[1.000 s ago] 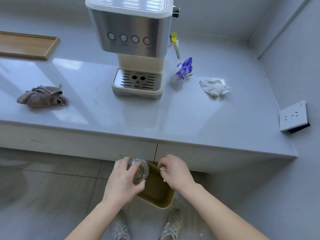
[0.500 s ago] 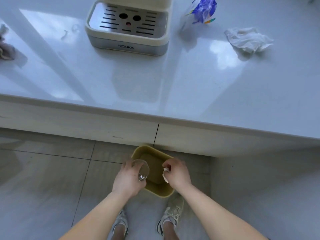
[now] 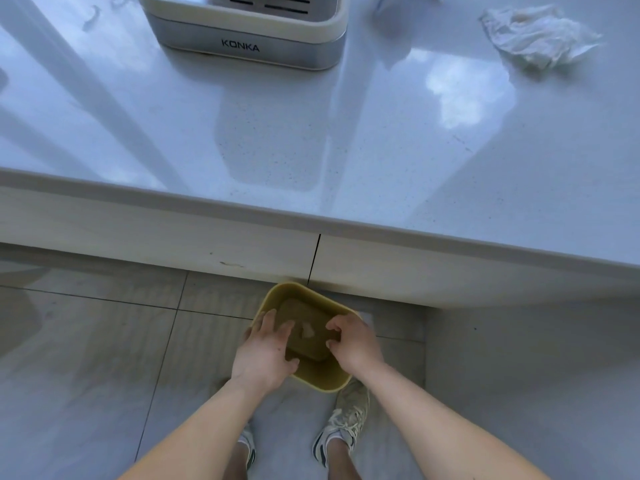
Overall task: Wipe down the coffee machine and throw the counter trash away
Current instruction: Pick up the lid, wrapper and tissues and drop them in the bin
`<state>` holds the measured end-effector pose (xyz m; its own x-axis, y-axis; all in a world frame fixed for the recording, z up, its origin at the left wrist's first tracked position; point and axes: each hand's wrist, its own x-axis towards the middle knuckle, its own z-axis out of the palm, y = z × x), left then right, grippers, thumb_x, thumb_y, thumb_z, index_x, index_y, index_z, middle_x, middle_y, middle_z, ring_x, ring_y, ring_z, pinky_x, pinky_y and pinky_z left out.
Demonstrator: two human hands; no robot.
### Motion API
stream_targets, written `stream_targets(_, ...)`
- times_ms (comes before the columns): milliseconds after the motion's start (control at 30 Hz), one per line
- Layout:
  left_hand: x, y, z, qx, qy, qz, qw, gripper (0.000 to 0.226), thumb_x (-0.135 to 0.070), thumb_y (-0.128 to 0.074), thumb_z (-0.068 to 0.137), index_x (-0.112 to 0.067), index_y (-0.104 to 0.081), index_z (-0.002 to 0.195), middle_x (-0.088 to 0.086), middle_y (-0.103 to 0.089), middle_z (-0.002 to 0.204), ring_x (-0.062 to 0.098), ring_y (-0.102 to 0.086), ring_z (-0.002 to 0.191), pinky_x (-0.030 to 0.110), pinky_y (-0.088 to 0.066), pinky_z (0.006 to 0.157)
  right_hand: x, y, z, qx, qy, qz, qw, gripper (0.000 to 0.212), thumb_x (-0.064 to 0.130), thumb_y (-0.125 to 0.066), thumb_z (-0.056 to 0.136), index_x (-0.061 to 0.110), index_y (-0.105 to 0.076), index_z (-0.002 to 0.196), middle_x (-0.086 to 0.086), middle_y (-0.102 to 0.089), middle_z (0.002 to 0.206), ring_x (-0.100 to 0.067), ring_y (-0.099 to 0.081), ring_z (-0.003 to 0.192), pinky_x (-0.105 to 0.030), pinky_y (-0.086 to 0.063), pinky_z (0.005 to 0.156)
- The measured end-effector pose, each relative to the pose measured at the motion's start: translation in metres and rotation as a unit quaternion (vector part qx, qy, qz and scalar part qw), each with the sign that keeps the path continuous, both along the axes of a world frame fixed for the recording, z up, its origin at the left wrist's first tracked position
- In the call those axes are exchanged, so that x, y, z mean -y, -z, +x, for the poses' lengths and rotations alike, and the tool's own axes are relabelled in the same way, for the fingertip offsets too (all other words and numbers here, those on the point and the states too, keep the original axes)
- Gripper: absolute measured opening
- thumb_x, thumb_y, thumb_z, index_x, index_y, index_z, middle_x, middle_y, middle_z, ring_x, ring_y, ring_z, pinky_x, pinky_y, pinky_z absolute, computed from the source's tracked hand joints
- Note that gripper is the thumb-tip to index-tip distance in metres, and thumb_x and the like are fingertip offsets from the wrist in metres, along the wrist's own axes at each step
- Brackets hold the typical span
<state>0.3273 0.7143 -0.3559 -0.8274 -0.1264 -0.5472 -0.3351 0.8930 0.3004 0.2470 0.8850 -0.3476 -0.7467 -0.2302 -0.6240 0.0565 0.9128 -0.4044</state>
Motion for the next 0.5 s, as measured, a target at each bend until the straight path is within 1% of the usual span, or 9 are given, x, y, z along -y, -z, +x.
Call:
stream_targets(100,0.003,-0.003,-0.002,-0.010,0.012,-0.012,1.000,0.070,-0.054,-0.062,0.079,-0.035,-0.034,0.141,0.005,-0.029,0.152,0.027,-0.042,0.132,0.042,-0.046,0.104,0.002,-0.001,-0.001,0.001,-0.013,0.004,1.000,0.031,0.028,-0.066,0.091,0.033,-0.061,0.121,0.010,-0.062,0.122,-0.013,-0.061,0.105,-0.026,-0.052,0.087)
stream_targets(233,0.005,-0.009,-0.009,-0.020,0.022,-0.025,0.999,0.069,-0.054,-0.061,0.080,-0.033,-0.034,0.140,0.006,-0.029,0.151,0.028,-0.038,0.135,0.042,-0.043,0.107,0.004,-0.003,-0.004,-0.015,-0.035,0.000,0.999,0.032,0.029,-0.063,0.092,0.031,-0.060,0.124,0.008,-0.060,0.125,-0.016,-0.059,0.111,-0.029,-0.050,0.092)
stream_targets(333,0.005,-0.013,-0.012,-0.026,0.033,-0.035,0.999,0.067,-0.054,-0.060,0.081,-0.031,-0.035,0.140,0.007,-0.031,0.150,0.029,-0.038,0.136,0.043,-0.043,0.107,0.005,-0.007,-0.004,-0.024,-0.046,-0.001,0.999,0.032,0.028,-0.061,0.092,0.029,-0.061,0.124,0.006,-0.060,0.125,-0.018,-0.058,0.112,-0.030,-0.050,0.094)
stream_targets(400,0.006,-0.016,-0.013,-0.025,0.036,-0.037,0.998,0.067,-0.054,-0.058,0.082,-0.031,-0.034,0.140,0.007,-0.032,0.150,0.030,-0.038,0.136,0.043,-0.043,0.107,0.006,-0.009,-0.004,-0.032,-0.047,-0.004,0.998,0.029,0.027,-0.061,0.092,0.029,-0.062,0.122,0.005,-0.061,0.123,-0.018,-0.059,0.111,-0.031,-0.051,0.094)
stream_targets(500,0.007,-0.026,-0.013,-0.026,0.043,-0.042,0.998,0.068,-0.055,-0.056,0.082,-0.030,-0.034,0.141,0.008,-0.033,0.149,0.030,-0.038,0.135,0.044,-0.043,0.106,0.007,-0.018,-0.002,-0.051,-0.049,-0.008,0.997,0.022,0.026,-0.061,0.092,0.029,-0.064,0.114,0.005,-0.064,0.117,-0.017,-0.061,0.103,-0.028,-0.051,0.087)
